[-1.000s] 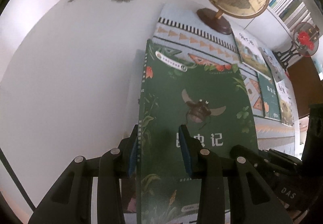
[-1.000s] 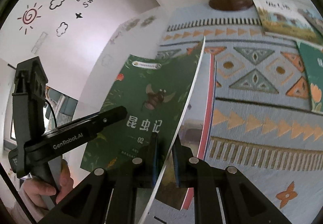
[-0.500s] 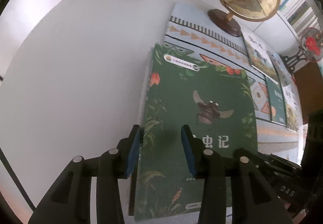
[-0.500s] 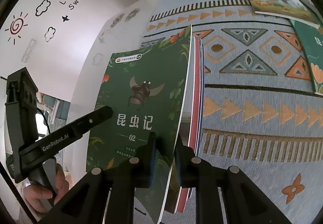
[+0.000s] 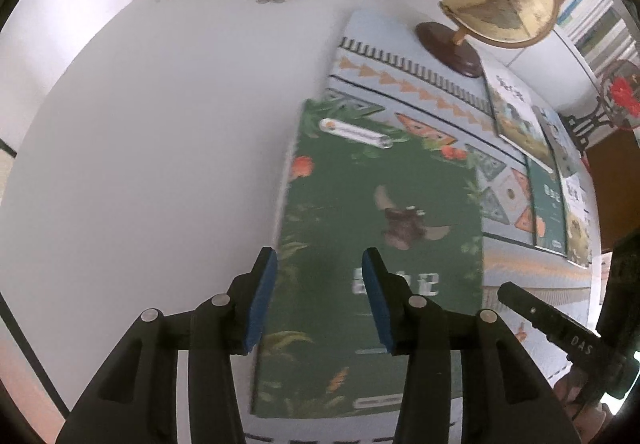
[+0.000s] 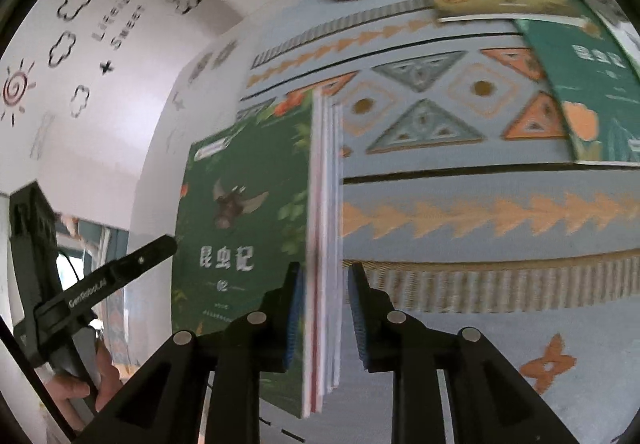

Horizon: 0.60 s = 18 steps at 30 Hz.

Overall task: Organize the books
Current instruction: 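Lower the green beetle book onto the stack and open both grippers, then move both grippers to the blue poetry book on the rug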

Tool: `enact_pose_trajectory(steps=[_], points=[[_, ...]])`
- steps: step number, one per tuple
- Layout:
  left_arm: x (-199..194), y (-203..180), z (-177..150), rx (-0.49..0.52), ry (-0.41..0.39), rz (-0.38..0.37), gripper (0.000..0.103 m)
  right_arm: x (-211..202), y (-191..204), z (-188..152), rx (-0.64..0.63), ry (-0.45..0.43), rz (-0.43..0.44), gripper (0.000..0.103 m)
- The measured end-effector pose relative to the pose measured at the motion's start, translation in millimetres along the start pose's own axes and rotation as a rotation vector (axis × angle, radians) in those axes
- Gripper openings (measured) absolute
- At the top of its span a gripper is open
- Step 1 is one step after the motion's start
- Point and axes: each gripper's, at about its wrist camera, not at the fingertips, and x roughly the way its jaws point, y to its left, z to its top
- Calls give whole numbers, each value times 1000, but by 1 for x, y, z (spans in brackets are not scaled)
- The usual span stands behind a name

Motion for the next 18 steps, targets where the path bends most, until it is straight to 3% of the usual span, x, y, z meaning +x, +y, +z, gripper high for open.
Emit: enact_pose_trajectory(steps=[9, 18], points=[[6, -87, 16, 108, -6, -62, 42, -61, -79, 7, 111, -85, -42, 22], [45, -221, 33, 241, 41, -134, 44, -145, -183, 32, 209, -200, -55, 27]])
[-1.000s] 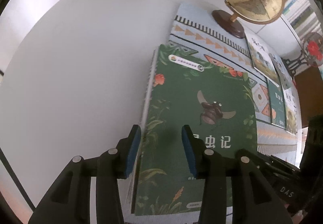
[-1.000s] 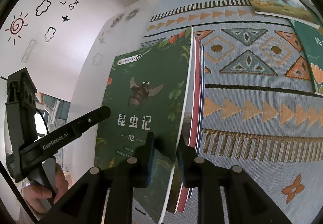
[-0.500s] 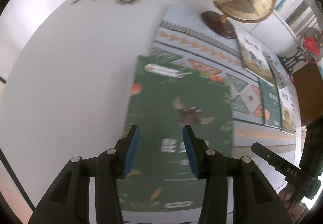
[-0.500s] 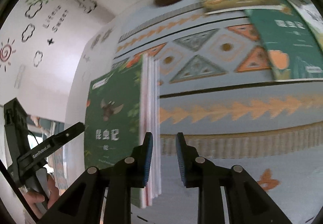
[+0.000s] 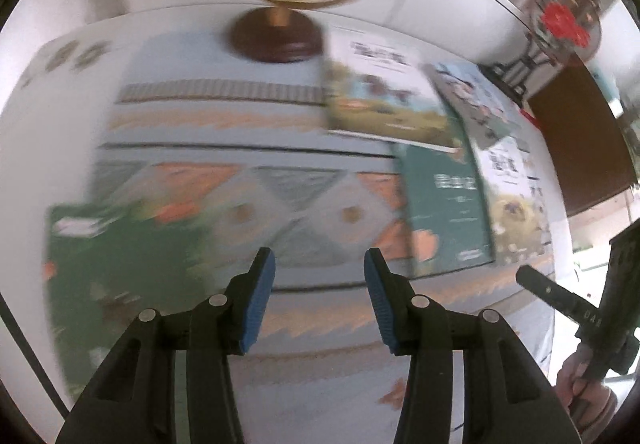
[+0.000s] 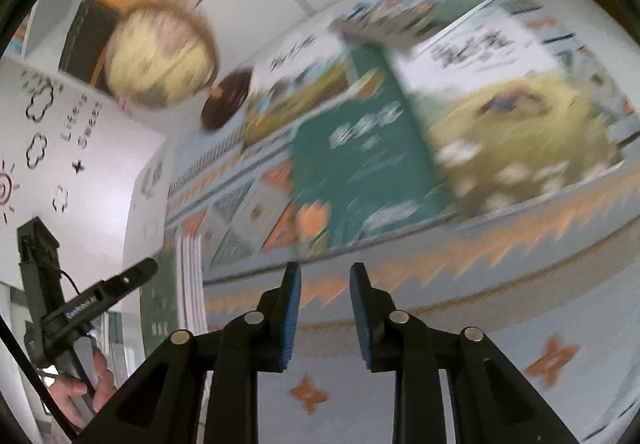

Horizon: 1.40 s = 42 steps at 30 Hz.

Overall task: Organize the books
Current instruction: 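Move both grippers to the blue poetry book on the rug, then grasp the blue poetry book's edge with both grippers and lift it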

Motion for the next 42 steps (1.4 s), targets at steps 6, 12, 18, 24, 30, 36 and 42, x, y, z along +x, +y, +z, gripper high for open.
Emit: enact_pose_trajectory(steps=[6, 12, 18, 24, 30, 36, 42], points=[[53, -81, 45, 78, 26, -75, 44, -26, -59, 59, 48, -83, 0, 29], [100, -144, 122, 201, -2, -104, 48, -22, -111, 121, 208, -176, 69, 34], [143, -180, 192, 289, -34, -119, 54, 9, -113, 163, 227, -219, 86, 35], [191, -189, 248, 314, -20, -64, 59, 46, -112, 172, 216, -202, 53, 36], [218, -191, 252, 343, 43, -156, 59, 58, -109, 175, 185, -231, 47, 37], [213, -211, 230, 472, 68, -138, 68, 61, -113, 182, 178, -237, 91, 43], [185, -203, 206, 452, 92, -216, 68, 50, -128, 182, 218, -230, 94, 45]])
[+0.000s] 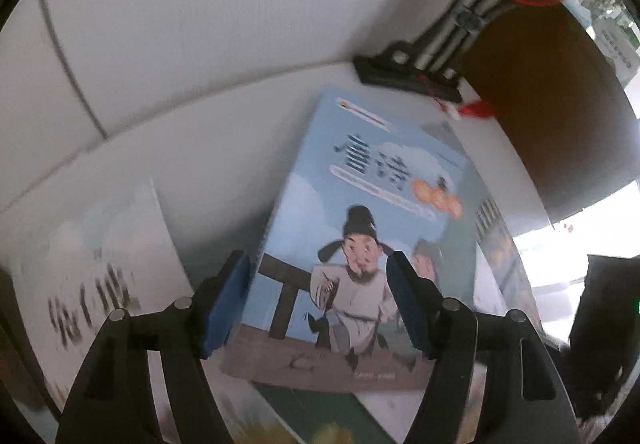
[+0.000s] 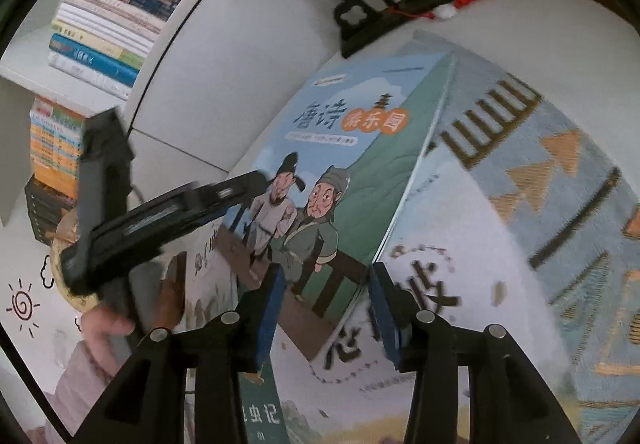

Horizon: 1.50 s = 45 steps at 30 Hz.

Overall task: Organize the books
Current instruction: 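Grasp the blue poetry book's edge with both grippers and lift it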

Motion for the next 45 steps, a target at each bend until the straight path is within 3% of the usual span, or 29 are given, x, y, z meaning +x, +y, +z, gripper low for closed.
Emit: enact_pose_trajectory(steps=[4, 10, 16, 22, 26, 33, 36, 37, 45], points=[[-5, -18, -40, 1, 36, 6, 68, -12, -4, -3, -71, 29, -37, 45], [-35, -38, -123, -91, 51, -36, 68, -40, -15, -25, -105, 84, -98, 49], [-64, -62, -225, -182, 93, -27, 69, -61, -8, -74, -218, 202, -107, 54], [-78, -60, -290, -313, 136, -97, 69, -79, 3, -133, -321, 307, -100, 55], [-92, -62, -303, -297, 107, -80, 69, -93, -3, -167, -310, 387, -89, 55], [-88, -40, -282, -350, 18, -46, 69, -102, -7, -161, -343, 291, -92, 55], [-76, -37, -283, -386, 29, -53, 67, -94, -8, -152, -339, 276, -98, 55], [-78, -41, -283, -376, -4, -41, 68, -94, -9, -152, -339, 276, -94, 55], [-72, -58, -280, -374, -28, -36, 68, -97, -8, -160, -347, 231, -51, 58]])
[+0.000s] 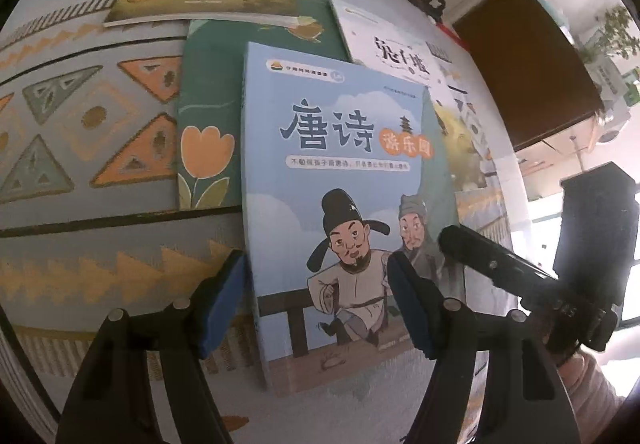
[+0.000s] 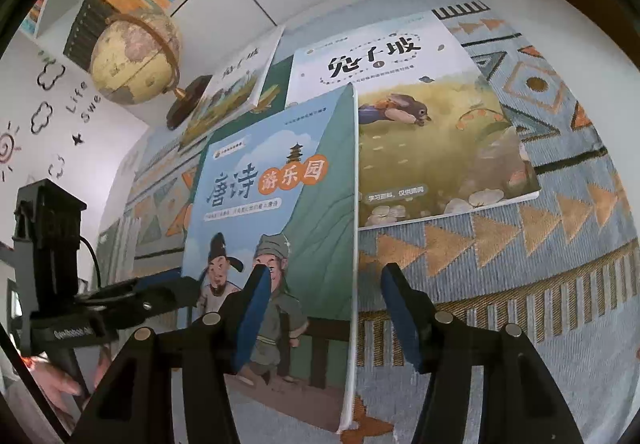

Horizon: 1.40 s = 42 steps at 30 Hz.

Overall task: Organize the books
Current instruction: 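Grasp the blue poetry book's edge with both grippers and lift it, then carry the blue poetry book upright with both grippers over the stack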

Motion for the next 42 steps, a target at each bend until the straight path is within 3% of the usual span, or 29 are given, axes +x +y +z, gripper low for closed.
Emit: enact_pose_trajectory(steps=[4, 6, 9, 11, 13, 14, 16, 19, 25, 26, 28, 31, 36, 42], points=[[-2, 6, -2, -20, -14, -12, 67, 0, -13, -2, 90, 7, 91, 59], [-2, 4, -2, -9, -16, 6, 66, -5, -27, -5, 167, -3, 185, 56], [-2, 3, -3, -18, -13, 17, 64, -17, -35, -10, 179, -30, 283, 36], [-8, 6, -3, -45, -25, -24, 59, -13, -39, -12, 166, 5, 230, 18], [-16, 10, -6, -66, -54, -55, 51, -8, -44, -15, 149, 29, 171, 16], [-17, 11, -7, -65, -56, -43, 40, -6, -50, -17, 170, 39, 184, 15], [-12, 15, -10, -61, -44, 23, 28, -7, -55, -21, 194, 33, 221, 15], [-11, 27, -14, -137, -39, -25, 26, -10, -64, -22, 243, 28, 335, 15], [-19, 36, -18, -223, -53, -163, 26, -2, -67, -23, 236, 55, 297, 15], [-19, 33, -19, -220, -58, -158, 23, -6, -63, -24, 228, 50, 284, 15], [-19, 21, -19, -153, -69, -53, 22, -4, -61, -23, 226, 54, 293, 13], [-20, 16, -18, -125, -64, 6, 15, -7, -54, -26, 196, 51, 275, 10], [-24, 0, -18, -5, -49, 128, 15, -12, -36, -21, 140, 42, 244, 9], [-42, 0, -16, 6, -68, 136, 15, -23, -4, -15, 45, 23, 222, 9]])
